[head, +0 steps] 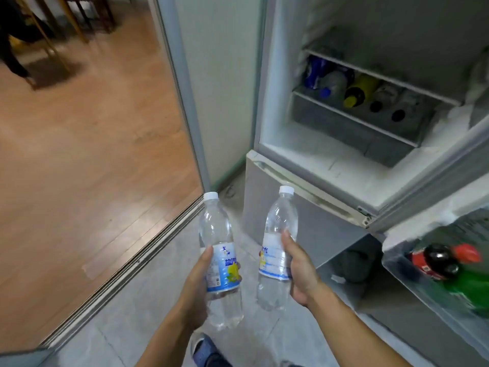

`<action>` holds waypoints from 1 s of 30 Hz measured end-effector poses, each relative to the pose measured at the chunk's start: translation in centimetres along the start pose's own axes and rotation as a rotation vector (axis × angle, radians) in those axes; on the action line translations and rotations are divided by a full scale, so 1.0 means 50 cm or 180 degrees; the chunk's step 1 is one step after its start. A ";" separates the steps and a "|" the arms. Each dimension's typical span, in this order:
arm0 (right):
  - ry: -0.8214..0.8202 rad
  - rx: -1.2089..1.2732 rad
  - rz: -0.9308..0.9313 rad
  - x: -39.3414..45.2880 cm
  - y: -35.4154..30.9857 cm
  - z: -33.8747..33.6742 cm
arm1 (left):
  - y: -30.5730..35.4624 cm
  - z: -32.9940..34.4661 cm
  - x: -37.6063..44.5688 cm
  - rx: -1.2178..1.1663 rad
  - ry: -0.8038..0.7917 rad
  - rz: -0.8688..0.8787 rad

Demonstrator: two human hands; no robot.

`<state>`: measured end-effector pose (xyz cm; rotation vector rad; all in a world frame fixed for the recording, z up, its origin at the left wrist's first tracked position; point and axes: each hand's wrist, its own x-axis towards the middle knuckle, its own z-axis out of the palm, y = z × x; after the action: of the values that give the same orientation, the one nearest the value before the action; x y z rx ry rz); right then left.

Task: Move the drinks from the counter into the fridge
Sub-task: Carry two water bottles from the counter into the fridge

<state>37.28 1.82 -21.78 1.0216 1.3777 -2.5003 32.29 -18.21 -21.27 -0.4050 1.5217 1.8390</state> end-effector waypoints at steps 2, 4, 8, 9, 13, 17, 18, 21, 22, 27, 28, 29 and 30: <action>0.0162 0.0308 -0.0161 0.018 -0.033 0.030 | 0.075 -0.003 0.050 0.0045 -0.0275 0.0026; 0.0286 0.0471 -0.0304 0.033 -0.069 0.052 | 0.141 0.010 0.097 0.0093 -0.0575 0.0018; 0.0539 0.0613 -0.0627 0.056 -0.158 0.071 | 0.241 0.077 0.175 0.0216 -0.1099 -0.0007; 0.0644 0.0599 -0.0794 0.065 -0.182 0.070 | 0.262 0.100 0.194 0.0250 -0.1197 0.0024; 0.1084 0.0329 -0.1494 0.105 -0.289 0.037 | 0.341 0.202 0.253 0.0485 -0.1558 0.0247; 0.1272 0.0061 -0.2114 0.138 -0.426 0.009 | 0.431 0.318 0.298 0.0572 -0.1814 0.0783; 0.1349 0.0001 -0.2302 0.145 -0.463 0.003 | 0.456 0.348 0.309 0.0602 -0.1866 0.0947; 0.1558 -0.0129 -0.2748 0.162 -0.573 -0.012 | 0.532 0.446 0.345 0.0731 -0.1971 0.1465; 0.1624 -0.0138 -0.2867 0.167 -0.606 -0.016 | 0.555 0.478 0.357 0.0741 -0.1960 0.1603; 0.1884 -0.0149 -0.3233 0.215 -0.751 -0.047 | 0.659 0.626 0.420 0.0923 -0.1644 0.2100; 0.1916 -0.0171 -0.3261 0.227 -0.773 -0.055 | 0.676 0.650 0.434 0.0930 -0.1568 0.2194; 0.1933 -0.0173 -0.3280 0.240 -0.793 -0.064 | 0.691 0.673 0.449 0.0902 -0.1507 0.2263; 0.1942 -0.0149 -0.3293 0.251 -0.813 -0.073 | 0.706 0.694 0.466 0.0855 -0.1486 0.2320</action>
<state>13.38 31.04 -1.82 1.3750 2.6953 -2.8244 -1.61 19.91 -1.53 0.7534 1.6506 1.9976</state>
